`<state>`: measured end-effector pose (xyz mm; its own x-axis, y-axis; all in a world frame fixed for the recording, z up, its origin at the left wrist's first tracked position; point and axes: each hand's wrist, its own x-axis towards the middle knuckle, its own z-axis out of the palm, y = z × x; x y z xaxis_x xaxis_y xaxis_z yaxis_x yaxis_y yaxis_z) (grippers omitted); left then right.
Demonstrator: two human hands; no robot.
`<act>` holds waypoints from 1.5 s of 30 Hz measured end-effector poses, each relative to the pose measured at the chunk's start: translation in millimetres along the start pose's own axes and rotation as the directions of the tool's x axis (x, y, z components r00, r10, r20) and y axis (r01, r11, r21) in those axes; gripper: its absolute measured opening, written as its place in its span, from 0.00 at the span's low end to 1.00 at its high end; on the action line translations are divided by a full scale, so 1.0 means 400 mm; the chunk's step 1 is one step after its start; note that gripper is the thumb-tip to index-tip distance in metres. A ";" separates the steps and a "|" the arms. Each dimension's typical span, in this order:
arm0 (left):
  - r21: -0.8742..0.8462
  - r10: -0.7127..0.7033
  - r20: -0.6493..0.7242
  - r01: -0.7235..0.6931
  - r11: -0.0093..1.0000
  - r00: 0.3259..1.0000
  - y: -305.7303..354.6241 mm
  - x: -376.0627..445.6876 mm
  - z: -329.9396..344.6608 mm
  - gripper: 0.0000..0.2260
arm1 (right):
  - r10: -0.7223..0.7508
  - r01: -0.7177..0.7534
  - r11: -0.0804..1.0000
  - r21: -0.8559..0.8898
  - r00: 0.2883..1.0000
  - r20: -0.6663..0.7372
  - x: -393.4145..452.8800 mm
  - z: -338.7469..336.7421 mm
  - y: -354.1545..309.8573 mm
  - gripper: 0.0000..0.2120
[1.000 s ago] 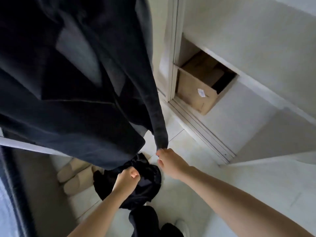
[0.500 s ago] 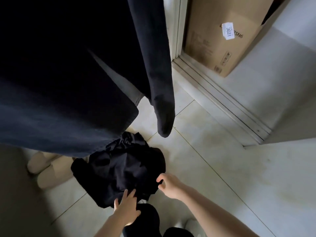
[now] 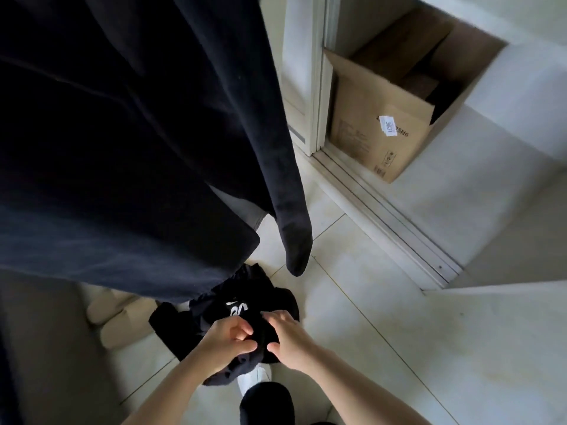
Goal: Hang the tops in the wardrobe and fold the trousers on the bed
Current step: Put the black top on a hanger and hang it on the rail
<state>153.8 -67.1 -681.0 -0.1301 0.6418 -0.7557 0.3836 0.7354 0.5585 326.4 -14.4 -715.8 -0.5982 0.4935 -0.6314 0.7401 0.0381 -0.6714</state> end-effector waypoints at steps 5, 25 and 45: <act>-0.013 0.090 0.082 -0.089 0.996 0.993 0.253 -0.213 -0.083 0.16 | -0.087 0.089 0.996 0.017 0.989 -0.117 -0.146 -0.184 -0.172 0.25; -0.061 0.710 0.018 -0.708 0.703 0.704 1.081 -0.989 -0.341 0.09 | -0.257 0.294 0.956 0.019 0.863 -0.434 -1.036 -0.796 -0.844 0.17; 0.810 0.974 -0.191 -0.541 0.228 0.125 1.468 -1.159 -0.539 0.12 | -0.094 -0.065 0.993 -0.098 0.061 -0.994 -1.556 -1.155 -0.971 0.15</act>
<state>242.4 114.0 71.1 0.1829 0.8379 0.5143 0.8981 -0.3553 0.2594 553.4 65.1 117.3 0.1988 0.8902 0.4100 0.8040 0.0911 -0.5876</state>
